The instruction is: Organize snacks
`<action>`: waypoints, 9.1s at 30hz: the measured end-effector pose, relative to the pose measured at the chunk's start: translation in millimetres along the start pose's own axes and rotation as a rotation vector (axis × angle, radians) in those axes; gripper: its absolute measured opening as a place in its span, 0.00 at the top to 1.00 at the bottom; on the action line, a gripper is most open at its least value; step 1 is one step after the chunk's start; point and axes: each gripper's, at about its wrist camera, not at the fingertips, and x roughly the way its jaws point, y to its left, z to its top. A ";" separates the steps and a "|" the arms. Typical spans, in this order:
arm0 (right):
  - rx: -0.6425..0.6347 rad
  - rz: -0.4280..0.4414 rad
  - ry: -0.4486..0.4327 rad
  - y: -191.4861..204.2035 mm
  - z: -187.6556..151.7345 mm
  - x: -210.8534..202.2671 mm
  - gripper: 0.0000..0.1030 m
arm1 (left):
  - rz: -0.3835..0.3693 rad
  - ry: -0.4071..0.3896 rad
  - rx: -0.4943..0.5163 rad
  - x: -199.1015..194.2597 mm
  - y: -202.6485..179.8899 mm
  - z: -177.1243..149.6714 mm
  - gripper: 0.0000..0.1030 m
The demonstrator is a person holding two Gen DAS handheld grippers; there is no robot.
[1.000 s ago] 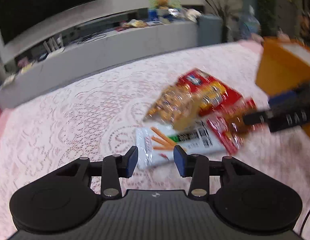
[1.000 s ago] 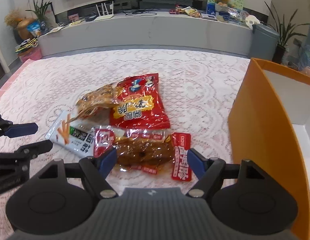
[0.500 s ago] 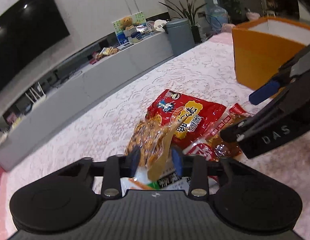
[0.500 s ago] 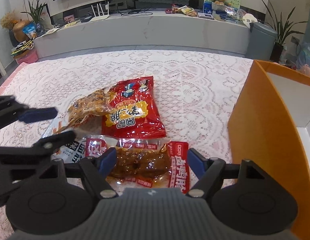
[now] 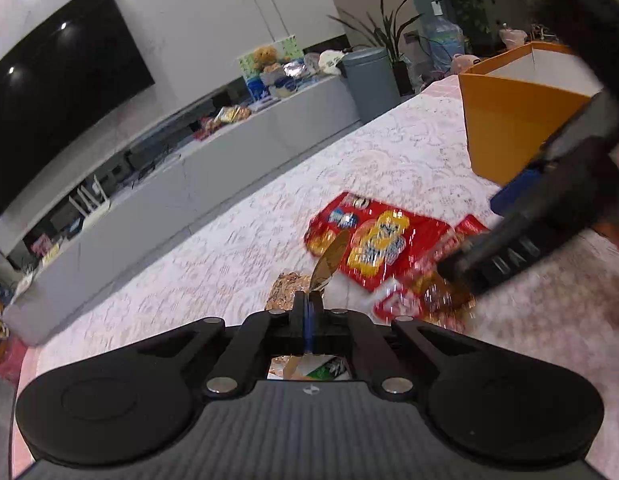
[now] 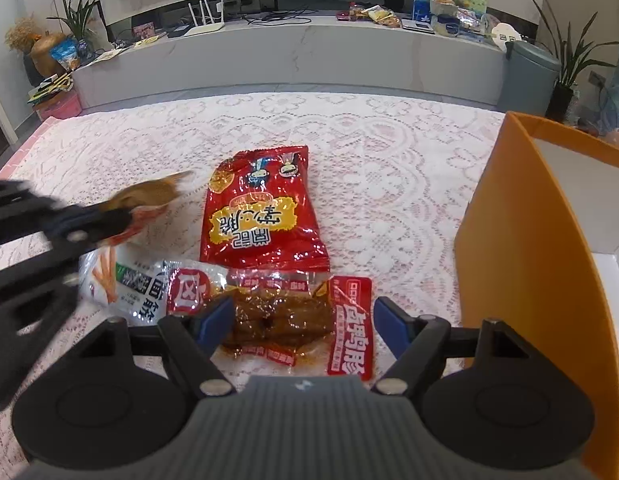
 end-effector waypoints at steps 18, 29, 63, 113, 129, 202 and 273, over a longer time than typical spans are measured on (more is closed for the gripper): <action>0.034 0.059 0.131 14.3 -6.4 1.3 0.79 | -0.035 0.088 -0.152 -66.3 -4.4 -34.2 1.00; 0.034 0.136 0.212 28.7 -67.8 -52.2 0.87 | -0.095 0.171 -0.077 -95.3 -30.7 -66.3 1.00; -0.275 0.151 0.046 78.2 -101.5 -65.3 0.42 | 0.002 0.297 -0.875 -73.1 19.0 -95.3 0.27; -0.064 0.226 -0.021 43.0 -83.4 -118.9 0.62 | 0.024 0.209 -0.707 -109.6 -1.6 -53.8 0.26; -0.021 0.163 -0.042 4.5 -70.2 -148.5 1.00 | -0.008 0.128 -0.671 -129.6 -18.4 -18.7 0.26; -0.200 0.051 -0.270 -61.3 -6.3 -223.0 0.88 | -0.190 -0.021 -0.521 -108.5 -55.8 102.0 0.26; 0.080 -0.018 0.070 -194.1 2.7 -127.4 0.48 | -0.328 0.113 0.041 5.5 -164.0 166.8 0.24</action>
